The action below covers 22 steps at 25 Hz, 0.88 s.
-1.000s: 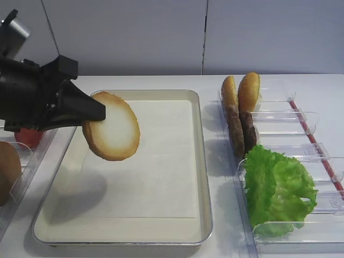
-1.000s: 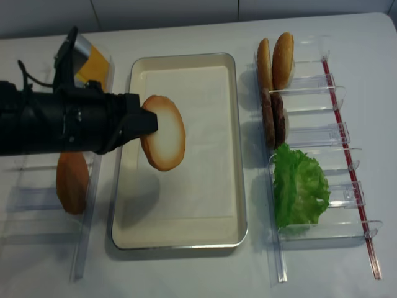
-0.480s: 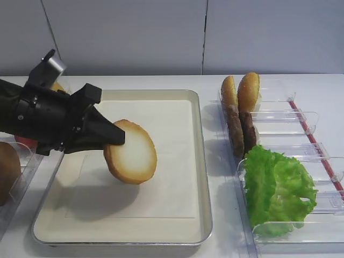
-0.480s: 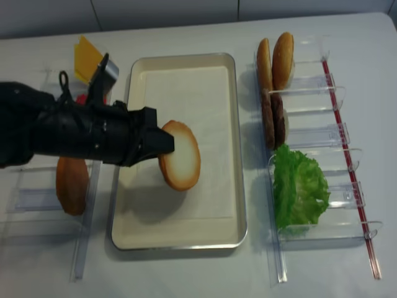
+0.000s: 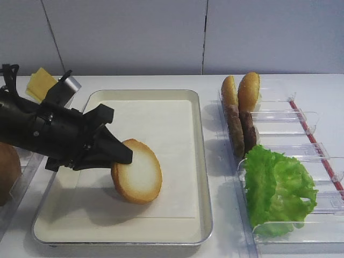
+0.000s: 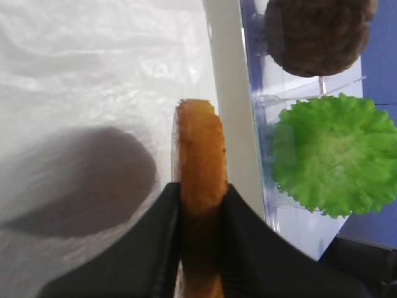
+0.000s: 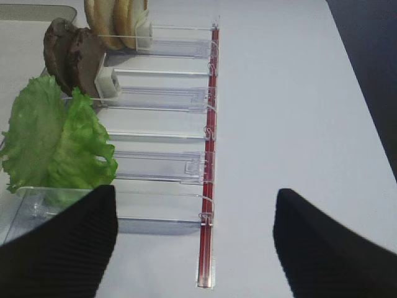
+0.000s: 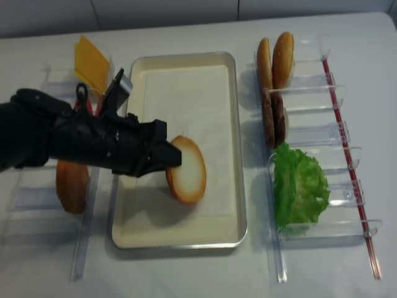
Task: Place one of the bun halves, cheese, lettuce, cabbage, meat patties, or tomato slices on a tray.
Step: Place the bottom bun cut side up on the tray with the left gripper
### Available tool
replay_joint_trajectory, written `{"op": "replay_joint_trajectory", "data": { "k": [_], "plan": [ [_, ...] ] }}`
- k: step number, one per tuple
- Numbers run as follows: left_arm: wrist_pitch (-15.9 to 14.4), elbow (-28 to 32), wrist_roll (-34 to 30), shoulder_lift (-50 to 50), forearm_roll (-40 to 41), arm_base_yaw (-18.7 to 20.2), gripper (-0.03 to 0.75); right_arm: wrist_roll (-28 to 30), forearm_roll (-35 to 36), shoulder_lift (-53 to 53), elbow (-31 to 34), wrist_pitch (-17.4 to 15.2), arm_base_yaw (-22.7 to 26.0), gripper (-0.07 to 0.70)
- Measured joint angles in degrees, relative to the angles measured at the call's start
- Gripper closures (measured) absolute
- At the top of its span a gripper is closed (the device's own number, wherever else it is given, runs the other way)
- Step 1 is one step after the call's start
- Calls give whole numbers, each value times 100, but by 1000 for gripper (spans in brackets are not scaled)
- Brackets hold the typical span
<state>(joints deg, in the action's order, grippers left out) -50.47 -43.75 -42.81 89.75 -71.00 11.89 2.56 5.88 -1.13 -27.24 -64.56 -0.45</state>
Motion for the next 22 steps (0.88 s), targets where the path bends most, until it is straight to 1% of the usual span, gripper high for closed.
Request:
{"op": "replay_joint_trajectory", "data": {
  "k": [3, 6, 7, 9, 12, 22],
  "plan": [
    [187, 73, -36, 74, 14, 2, 571, 0, 0, 0, 0, 0, 0, 87],
    [267, 81, -48, 99, 1, 2, 571, 0, 0, 0, 0, 0, 0, 87],
    [345, 81, -48, 111, -6, 12, 571, 0, 0, 0, 0, 0, 0, 87],
    [367, 81, -51, 111, -6, 12, 571, 0, 0, 0, 0, 0, 0, 87],
    [479, 81, -51, 111, -20, 12, 571, 0, 0, 0, 0, 0, 0, 87],
    [653, 81, -51, 111, -20, 12, 573, 0, 0, 0, 0, 0, 0, 87]
  ]
}}
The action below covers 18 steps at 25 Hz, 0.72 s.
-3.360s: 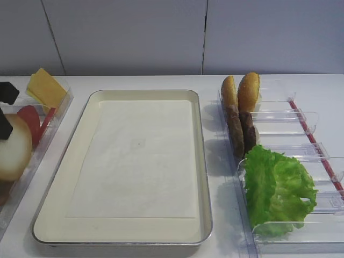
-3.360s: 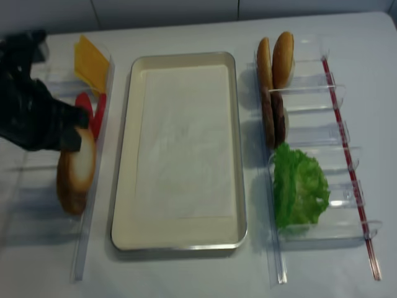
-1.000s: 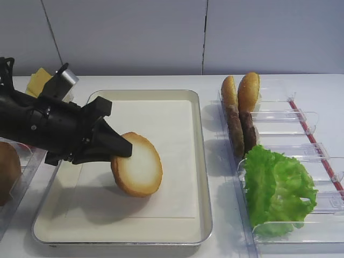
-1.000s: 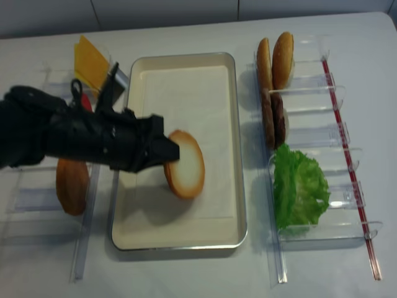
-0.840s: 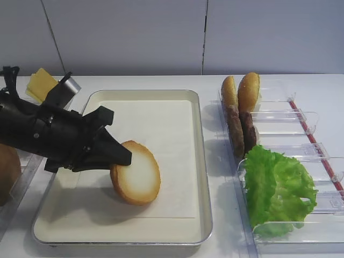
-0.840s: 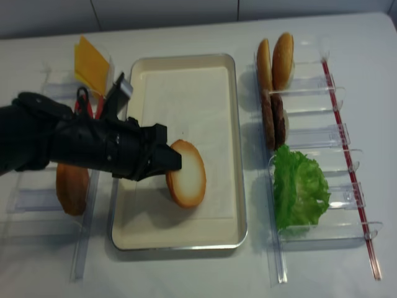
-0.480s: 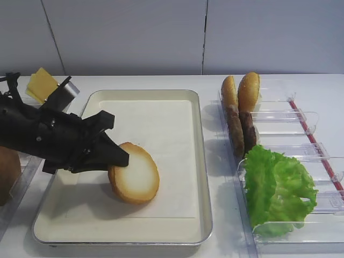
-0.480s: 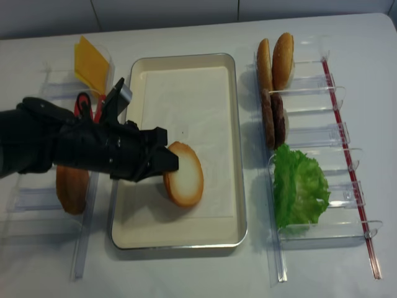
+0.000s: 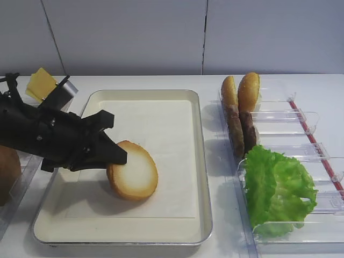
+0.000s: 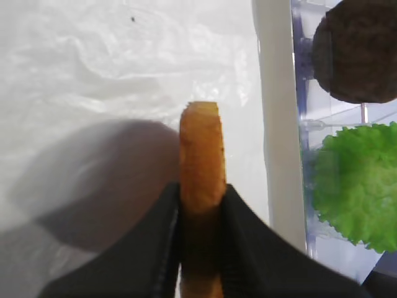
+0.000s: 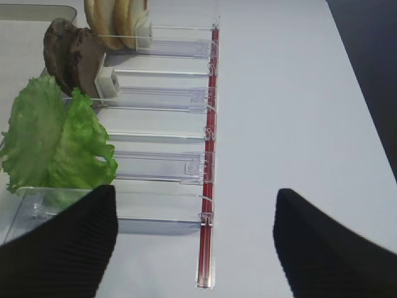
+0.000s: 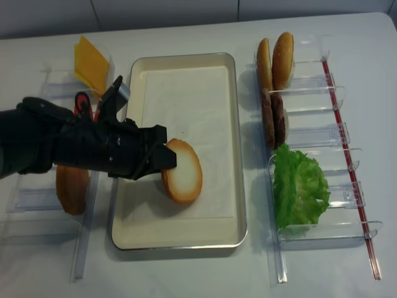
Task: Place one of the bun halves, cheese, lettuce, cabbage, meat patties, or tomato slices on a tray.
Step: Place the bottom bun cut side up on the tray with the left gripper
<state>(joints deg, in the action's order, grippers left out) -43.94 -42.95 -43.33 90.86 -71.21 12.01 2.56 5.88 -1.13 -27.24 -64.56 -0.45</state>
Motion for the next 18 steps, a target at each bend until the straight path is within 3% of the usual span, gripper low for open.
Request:
{"op": "replay_joint_trajectory", "data": {
  "k": [14, 16, 18],
  "plan": [
    [37, 0, -152, 0, -13, 0, 571, 0, 0, 0, 0, 0, 0, 87],
    [47, 0, -158, 0, -13, 0, 532, 0, 0, 0, 0, 0, 0, 87],
    [136, 0, -171, 0, -13, 0, 438, 0, 0, 0, 0, 0, 0, 87]
  ]
}}
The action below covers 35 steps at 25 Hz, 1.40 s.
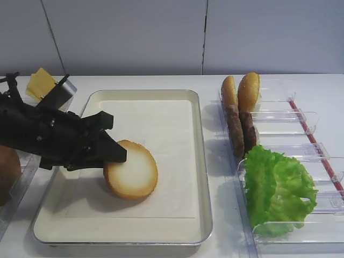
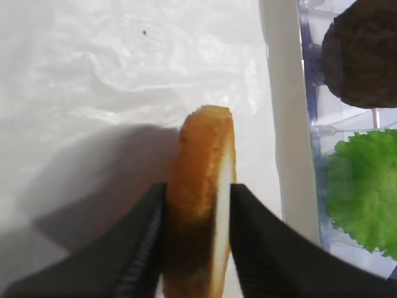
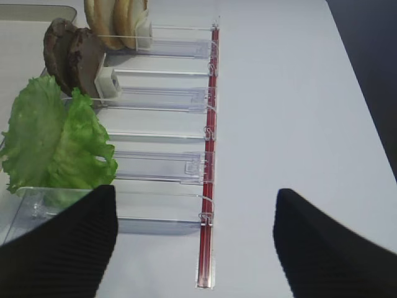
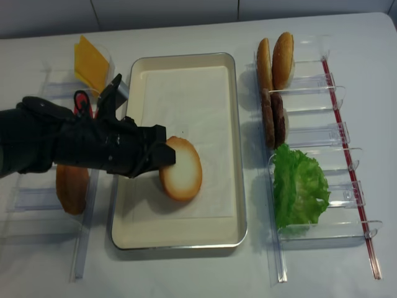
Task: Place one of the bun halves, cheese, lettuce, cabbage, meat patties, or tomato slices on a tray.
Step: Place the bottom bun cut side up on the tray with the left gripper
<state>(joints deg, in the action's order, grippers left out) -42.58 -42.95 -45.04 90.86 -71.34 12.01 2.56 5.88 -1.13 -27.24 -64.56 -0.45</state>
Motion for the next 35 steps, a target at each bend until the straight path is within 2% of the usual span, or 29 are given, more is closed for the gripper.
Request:
{"op": "replay_joint_trajectory", "data": {
  "k": [3, 5, 7, 12, 19, 31, 35],
  "plan": [
    [12, 0, -25, 2, 0, 0, 278, 0, 0, 0, 0, 0, 0, 87],
    [14, 0, -54, 2, 0, 0, 214, 0, 0, 0, 0, 0, 0, 87],
    [14, 0, -106, 2, 0, 0, 186, 0, 0, 0, 0, 0, 0, 87],
    [14, 5, -148, 2, 34, 0, 173, 11, 0, 0, 0, 0, 0, 87],
    [14, 5, -156, 2, 554, 0, 173, 20, 0, 0, 0, 0, 0, 87],
    [167, 5, -156, 2, 681, 0, 170, 20, 0, 0, 0, 0, 0, 89],
    [283, 5, 146, 2, 1203, 0, 170, 20, 0, 0, 0, 0, 0, 89]
  ]
}}
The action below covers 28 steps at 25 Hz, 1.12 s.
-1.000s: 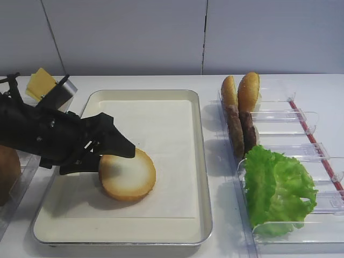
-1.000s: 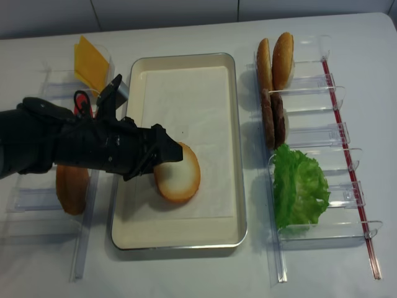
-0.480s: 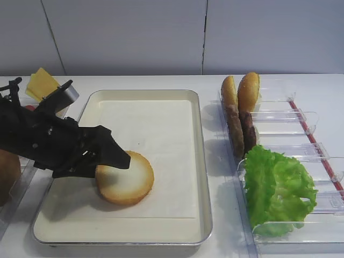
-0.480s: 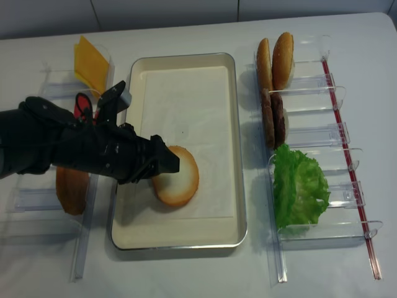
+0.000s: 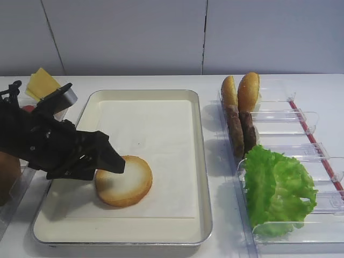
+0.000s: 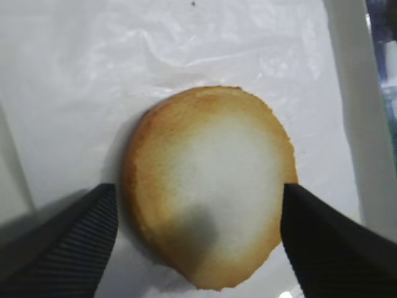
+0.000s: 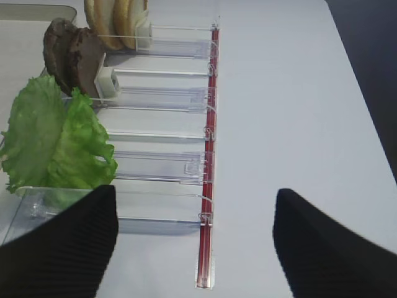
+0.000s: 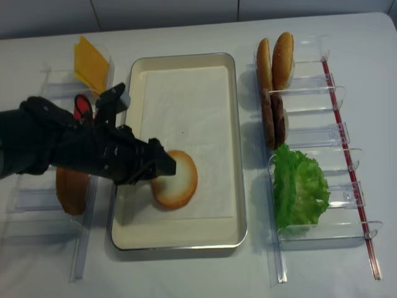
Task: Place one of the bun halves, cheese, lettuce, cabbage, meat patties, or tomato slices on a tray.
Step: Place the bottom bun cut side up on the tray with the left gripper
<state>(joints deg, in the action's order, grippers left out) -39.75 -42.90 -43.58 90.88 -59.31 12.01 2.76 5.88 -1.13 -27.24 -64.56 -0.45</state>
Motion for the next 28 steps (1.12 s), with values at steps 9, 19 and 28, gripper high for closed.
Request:
{"op": "replay_joint_trajectory", "data": {
  "k": [9, 19, 28],
  "plan": [
    [27, 0, 231, 0, 336, 0, 170, 0, 0, 0, 0, 0, 0, 89],
    [-701, -632, 529, 0, 393, 0, 170, 0, 0, 0, 0, 0, 0, 89],
    [-1583, -1692, 1778, 0, 2124, 0, 170, 0, 0, 0, 0, 0, 0, 89]
  ]
}}
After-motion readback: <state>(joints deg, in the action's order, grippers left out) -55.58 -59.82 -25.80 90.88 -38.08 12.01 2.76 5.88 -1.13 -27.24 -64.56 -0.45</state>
